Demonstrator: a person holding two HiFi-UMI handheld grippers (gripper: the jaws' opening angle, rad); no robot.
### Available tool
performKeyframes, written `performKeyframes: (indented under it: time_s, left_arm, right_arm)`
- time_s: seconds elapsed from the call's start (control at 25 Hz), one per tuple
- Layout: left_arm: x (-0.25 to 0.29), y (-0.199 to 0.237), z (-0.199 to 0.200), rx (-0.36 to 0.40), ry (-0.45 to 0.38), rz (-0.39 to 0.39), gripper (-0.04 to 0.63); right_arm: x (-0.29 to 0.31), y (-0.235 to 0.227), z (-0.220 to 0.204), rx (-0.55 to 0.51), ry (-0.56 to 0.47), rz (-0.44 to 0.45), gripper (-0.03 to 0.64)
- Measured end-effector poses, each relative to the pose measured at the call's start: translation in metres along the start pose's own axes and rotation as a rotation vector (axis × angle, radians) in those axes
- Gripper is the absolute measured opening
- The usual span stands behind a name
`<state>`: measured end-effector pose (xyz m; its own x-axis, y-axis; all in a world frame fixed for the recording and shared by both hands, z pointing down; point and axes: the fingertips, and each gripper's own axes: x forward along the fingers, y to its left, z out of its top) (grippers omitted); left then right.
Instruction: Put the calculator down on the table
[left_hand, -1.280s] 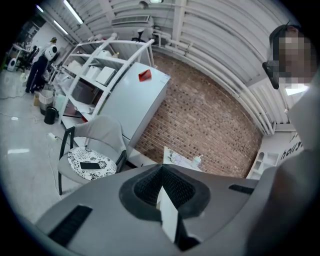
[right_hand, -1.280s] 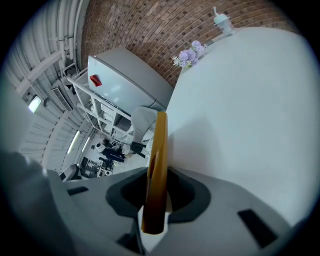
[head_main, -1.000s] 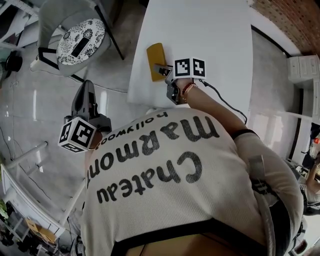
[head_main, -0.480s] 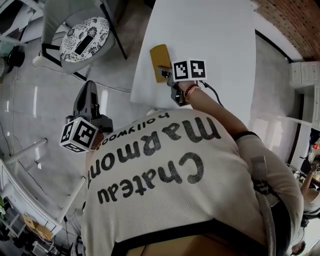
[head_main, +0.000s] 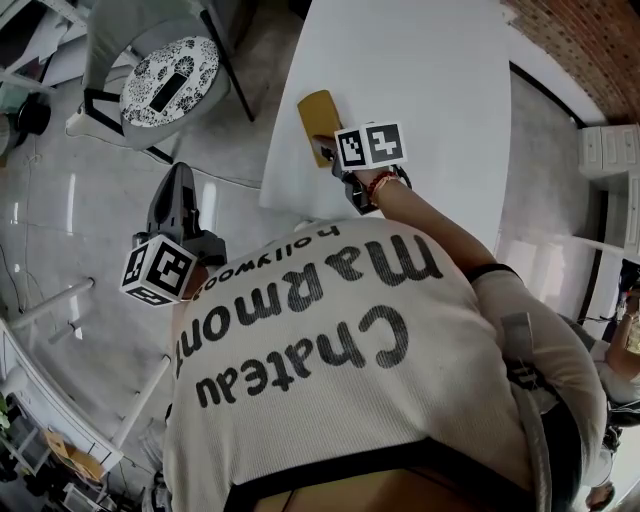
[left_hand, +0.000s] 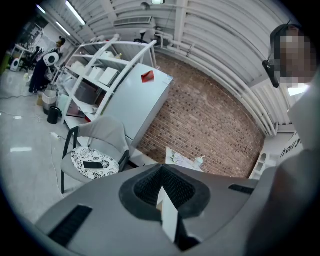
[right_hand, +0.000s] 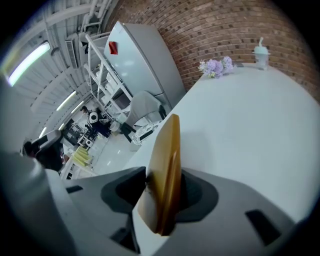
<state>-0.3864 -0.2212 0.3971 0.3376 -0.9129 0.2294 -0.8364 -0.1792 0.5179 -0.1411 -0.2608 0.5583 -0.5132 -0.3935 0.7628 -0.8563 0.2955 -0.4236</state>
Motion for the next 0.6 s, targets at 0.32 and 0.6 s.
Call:
performKeyframes:
  time_s: [0.32,0.6]
  left_arm:
    - [-0.0023,-0.0041,-0.0001,0.002,-0.001,0.005,0.002]
    - [-0.0047,-0.0014,-0.0056,-0.001,-0.002,0.019,0.002]
  right_arm:
    - [-0.0021,-0.0015,-0.0023,-0.149,0.015,-0.052,0.229]
    - [0.0009,-0.0068,-0.0027,-0.173,0.013,-0.072,0.249]
